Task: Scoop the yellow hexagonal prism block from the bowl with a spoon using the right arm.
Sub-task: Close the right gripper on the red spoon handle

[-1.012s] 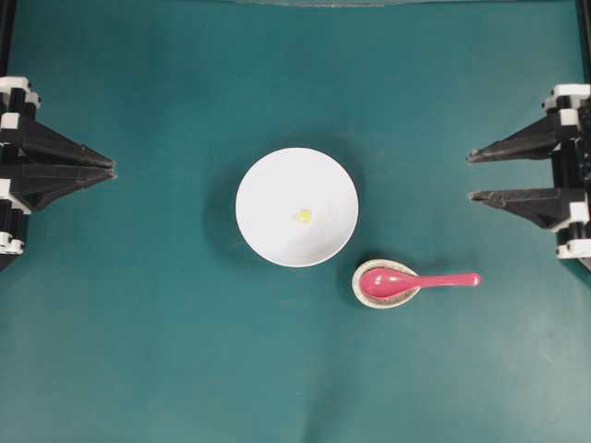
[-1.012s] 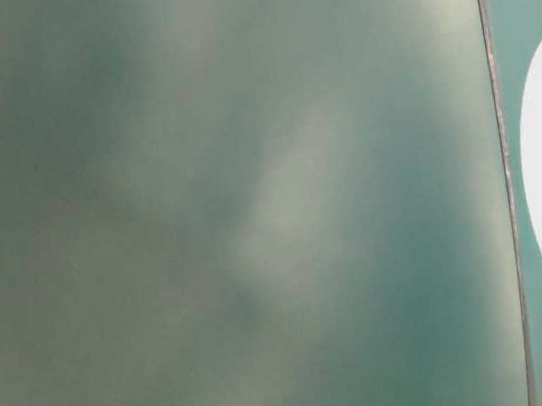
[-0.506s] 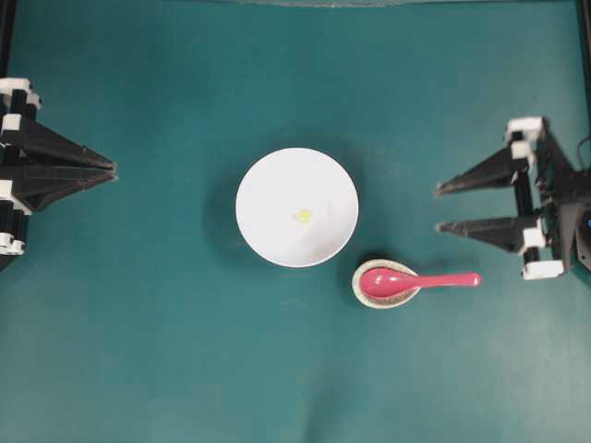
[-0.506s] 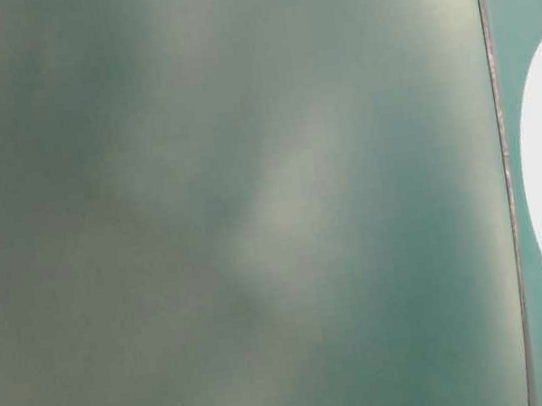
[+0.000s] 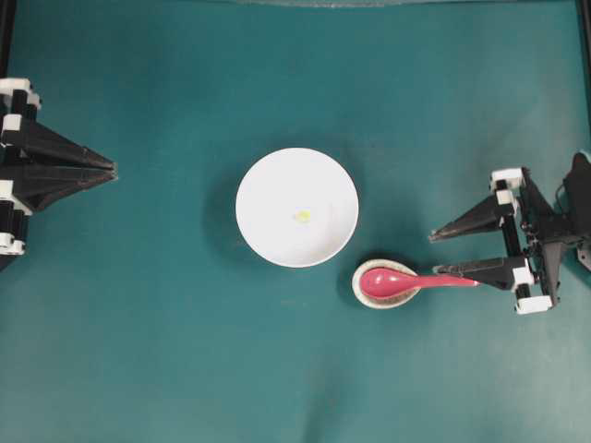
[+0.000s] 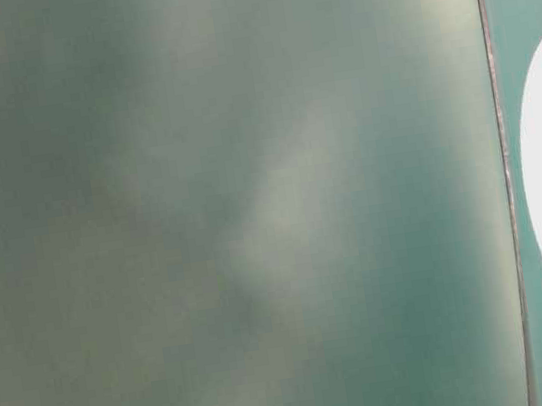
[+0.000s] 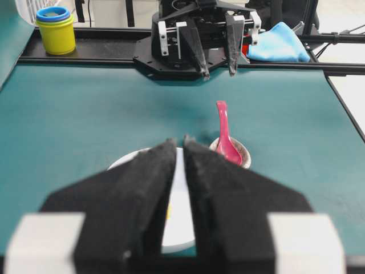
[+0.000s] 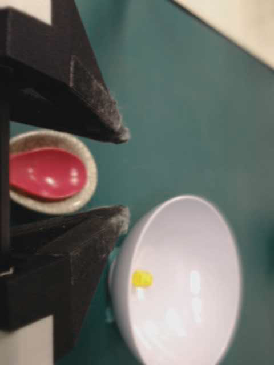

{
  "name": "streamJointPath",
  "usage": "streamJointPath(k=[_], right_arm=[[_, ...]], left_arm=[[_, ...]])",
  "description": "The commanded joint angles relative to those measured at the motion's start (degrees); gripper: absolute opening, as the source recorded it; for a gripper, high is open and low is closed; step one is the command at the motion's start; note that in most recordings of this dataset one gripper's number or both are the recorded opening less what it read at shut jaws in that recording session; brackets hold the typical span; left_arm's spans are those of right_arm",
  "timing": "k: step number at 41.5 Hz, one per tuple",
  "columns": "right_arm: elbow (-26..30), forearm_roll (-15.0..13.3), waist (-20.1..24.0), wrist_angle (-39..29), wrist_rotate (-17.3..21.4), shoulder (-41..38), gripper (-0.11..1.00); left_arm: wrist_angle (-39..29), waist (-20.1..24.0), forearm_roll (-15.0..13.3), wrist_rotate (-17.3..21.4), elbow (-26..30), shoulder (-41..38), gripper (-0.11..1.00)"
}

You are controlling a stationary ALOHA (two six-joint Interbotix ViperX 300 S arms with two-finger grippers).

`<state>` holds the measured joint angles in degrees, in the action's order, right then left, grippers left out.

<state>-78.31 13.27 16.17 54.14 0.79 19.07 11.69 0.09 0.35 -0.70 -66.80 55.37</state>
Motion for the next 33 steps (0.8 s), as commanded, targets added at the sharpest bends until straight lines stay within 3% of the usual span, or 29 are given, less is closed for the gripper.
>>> streamJointPath(k=[1, 8, 16, 33], right_arm=[[-0.09, 1.93, 2.29, 4.92, -0.09, -2.9, 0.54], [-0.09, 5.27, 5.45, 9.49, 1.41, -9.76, 0.54], [-0.35, 5.45, 6.42, 12.3, 4.48, -16.52, 0.54], [-0.26, 5.8, 8.96, 18.19, 4.92, -23.91, 0.53]], left_arm=[[0.62, 0.0, 0.18, -0.09, 1.32, -0.79, 0.13], [0.7, 0.0, 0.18, -0.18, 1.32, -0.79, 0.13], [0.7, 0.0, 0.18, -0.18, 1.32, -0.79, 0.13], [0.7, 0.0, 0.18, -0.18, 1.32, -0.79, 0.13]])
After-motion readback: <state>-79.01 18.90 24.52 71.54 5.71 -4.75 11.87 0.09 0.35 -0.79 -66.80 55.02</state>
